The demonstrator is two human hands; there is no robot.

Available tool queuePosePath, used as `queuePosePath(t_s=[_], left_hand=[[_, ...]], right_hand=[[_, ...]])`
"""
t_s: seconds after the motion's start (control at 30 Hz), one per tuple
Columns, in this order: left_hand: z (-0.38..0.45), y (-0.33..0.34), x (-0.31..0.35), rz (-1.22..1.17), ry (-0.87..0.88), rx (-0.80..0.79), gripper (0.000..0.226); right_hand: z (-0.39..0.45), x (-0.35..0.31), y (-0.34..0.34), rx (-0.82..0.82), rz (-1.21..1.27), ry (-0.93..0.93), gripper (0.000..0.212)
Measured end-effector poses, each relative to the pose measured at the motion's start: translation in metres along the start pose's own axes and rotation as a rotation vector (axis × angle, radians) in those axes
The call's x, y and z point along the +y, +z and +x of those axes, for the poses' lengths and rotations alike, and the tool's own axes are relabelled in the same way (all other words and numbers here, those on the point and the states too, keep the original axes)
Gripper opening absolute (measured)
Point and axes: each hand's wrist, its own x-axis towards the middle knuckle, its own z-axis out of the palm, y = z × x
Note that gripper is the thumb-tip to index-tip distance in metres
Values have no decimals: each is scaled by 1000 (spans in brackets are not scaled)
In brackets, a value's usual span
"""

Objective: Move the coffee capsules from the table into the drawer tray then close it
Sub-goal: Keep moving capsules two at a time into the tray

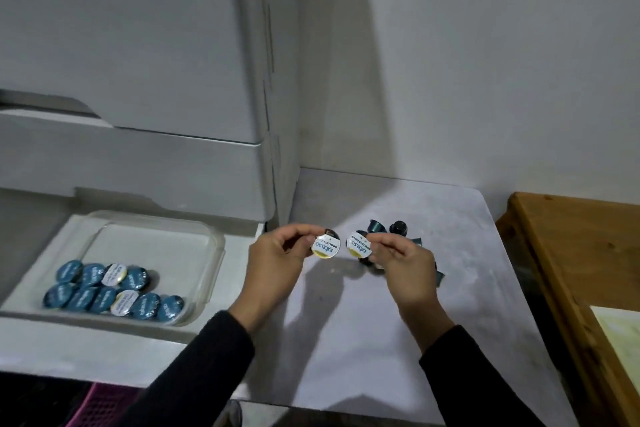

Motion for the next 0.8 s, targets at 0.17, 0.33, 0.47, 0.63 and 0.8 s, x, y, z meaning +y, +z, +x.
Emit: queuePosePath(t_s=[0.17, 0.33, 0.47, 0.63, 0.8], left_hand=[[8, -102, 6, 116, 22, -7, 24], [26, -199, -21, 294, -25, -96, 26], [52, -250, -47, 450, -49, -223, 22], [86, -273, -73, 520, -73, -398, 26], [98, -274, -91, 635, -58, -517, 26]], right_hand=[[-23, -34, 63, -205, -86, -44, 28], [-42, -42, 147, -454, -228, -59, 22], [-43, -31, 209, -531, -462, -83, 15], [-35, -13, 261, -491, -657, -57, 18], [-34, -3, 282, -464, -829, -76, 24]])
